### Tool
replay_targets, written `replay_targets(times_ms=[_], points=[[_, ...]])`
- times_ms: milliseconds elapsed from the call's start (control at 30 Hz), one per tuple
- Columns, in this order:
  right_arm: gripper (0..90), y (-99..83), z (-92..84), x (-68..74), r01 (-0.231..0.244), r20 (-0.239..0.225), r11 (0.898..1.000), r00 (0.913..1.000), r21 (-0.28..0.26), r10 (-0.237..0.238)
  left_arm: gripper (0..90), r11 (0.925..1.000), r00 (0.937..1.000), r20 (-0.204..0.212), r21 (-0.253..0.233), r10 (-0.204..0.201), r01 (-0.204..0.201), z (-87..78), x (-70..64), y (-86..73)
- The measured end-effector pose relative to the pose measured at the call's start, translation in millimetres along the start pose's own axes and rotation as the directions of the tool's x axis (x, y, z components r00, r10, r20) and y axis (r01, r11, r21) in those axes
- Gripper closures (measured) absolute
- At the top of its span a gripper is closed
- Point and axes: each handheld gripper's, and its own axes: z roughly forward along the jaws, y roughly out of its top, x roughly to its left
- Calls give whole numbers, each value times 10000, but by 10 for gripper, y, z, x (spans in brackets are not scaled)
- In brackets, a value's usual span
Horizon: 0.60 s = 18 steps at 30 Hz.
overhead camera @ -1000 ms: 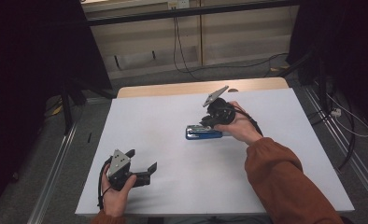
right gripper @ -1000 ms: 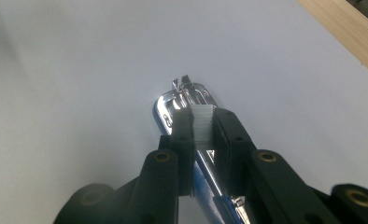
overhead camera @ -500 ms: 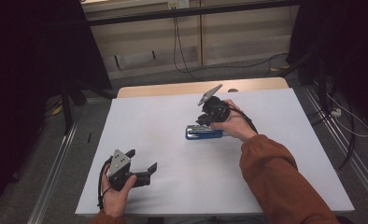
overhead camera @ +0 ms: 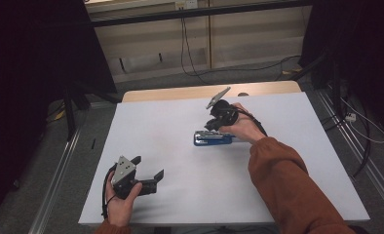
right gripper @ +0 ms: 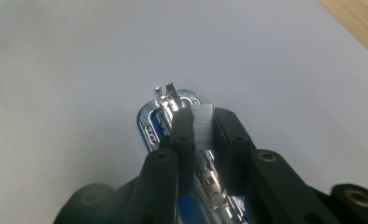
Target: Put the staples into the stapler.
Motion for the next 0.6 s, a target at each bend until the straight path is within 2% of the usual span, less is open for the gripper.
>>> replay_targets(times_ms=[300, 467, 600], points=[[793, 16, 87, -40, 9, -141, 10000, 9999, 35, -9, 46, 10000, 10000, 4, -31, -20, 20, 0, 6, 0], [792, 8, 109, -64, 166, -236, 9998, 9996, -85, -168, 46, 10000, 10000, -54, -14, 31, -31, 3, -1, -3], [792, -6, 132, -88, 348, -250, 9994, 9991, 33, -347, 46, 10000, 10000, 1, -33, 40, -40, 4, -6, 0]])
